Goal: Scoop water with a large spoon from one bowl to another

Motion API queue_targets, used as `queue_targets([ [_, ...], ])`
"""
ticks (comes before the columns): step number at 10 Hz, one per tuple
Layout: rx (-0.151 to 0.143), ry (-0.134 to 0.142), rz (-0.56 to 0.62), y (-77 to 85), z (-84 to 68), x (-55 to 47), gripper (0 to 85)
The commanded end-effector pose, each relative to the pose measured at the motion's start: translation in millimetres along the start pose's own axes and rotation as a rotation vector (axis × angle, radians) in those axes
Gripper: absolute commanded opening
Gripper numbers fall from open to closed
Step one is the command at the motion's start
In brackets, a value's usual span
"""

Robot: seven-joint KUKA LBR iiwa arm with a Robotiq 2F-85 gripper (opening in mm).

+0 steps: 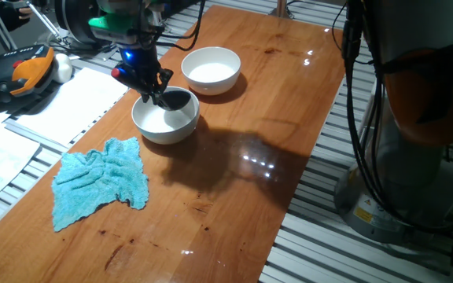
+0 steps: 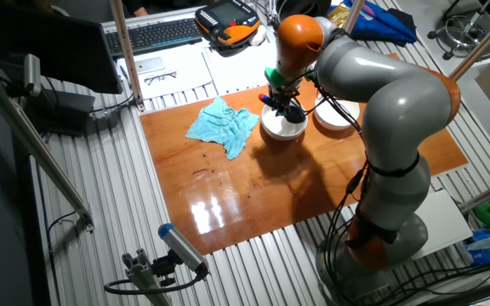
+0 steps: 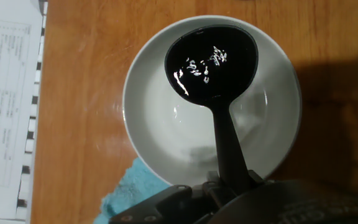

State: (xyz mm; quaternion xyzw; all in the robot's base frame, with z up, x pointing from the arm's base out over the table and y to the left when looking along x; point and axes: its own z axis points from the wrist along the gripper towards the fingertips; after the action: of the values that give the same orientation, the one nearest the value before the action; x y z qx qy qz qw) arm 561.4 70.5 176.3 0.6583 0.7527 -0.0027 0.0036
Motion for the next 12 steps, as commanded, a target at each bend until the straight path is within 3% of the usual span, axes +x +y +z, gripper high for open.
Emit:
queue_targets([
  [1, 0.007, -0.006, -0.008, 0.2, 0.5, -0.2, 0.0],
  [4, 0.077, -0.06, -0.041, 0.1, 1.0, -1.4, 0.0],
  [7, 0.1, -0.076, -0.029, 0.0, 0.5, -1.2, 0.0],
  [12, 0.117, -0.074, -0.031, -0.1, -0.4, -0.1, 0.0],
])
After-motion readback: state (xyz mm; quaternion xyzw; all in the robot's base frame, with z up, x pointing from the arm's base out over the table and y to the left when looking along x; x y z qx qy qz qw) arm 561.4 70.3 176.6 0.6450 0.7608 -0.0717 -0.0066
